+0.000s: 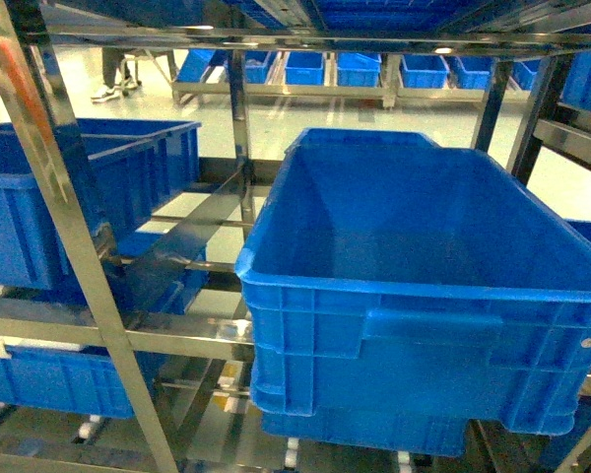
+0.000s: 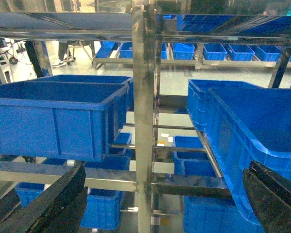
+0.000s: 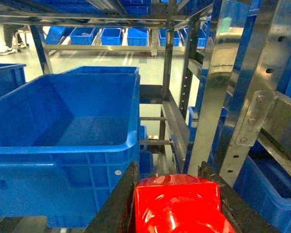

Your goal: Pick red block from blue box to shelf

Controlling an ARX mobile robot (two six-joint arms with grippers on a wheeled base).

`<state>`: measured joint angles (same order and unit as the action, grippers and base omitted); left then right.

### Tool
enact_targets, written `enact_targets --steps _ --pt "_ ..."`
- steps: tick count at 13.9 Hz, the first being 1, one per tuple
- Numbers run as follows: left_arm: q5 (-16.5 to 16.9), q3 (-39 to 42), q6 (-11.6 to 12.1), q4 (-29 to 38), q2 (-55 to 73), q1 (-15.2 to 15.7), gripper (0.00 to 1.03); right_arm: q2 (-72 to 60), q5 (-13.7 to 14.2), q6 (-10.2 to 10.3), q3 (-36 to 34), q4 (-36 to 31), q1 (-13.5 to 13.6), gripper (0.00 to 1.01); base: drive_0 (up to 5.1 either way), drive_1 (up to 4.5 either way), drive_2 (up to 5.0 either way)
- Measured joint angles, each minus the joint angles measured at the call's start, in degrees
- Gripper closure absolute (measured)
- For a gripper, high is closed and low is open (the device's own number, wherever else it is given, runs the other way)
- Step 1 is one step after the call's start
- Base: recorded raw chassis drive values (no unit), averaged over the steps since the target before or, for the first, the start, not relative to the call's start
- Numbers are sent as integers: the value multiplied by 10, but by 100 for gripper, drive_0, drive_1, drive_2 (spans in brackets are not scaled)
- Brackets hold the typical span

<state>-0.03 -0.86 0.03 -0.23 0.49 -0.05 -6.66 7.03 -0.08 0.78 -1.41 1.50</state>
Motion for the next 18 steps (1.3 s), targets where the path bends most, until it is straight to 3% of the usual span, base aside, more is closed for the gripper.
enact_targets --steps 16,17,18 --pt "0 0 0 0 0 0 5 0 0 0 0 1 0 73 0 0 0" --pt "0 0 0 0 0 0 5 -33 -85 -18 30 92 -32 73 0 0 0" --pt "-1 0 0 1 0 0 5 -72 -153 -29 46 138 -49 73 0 0 0"
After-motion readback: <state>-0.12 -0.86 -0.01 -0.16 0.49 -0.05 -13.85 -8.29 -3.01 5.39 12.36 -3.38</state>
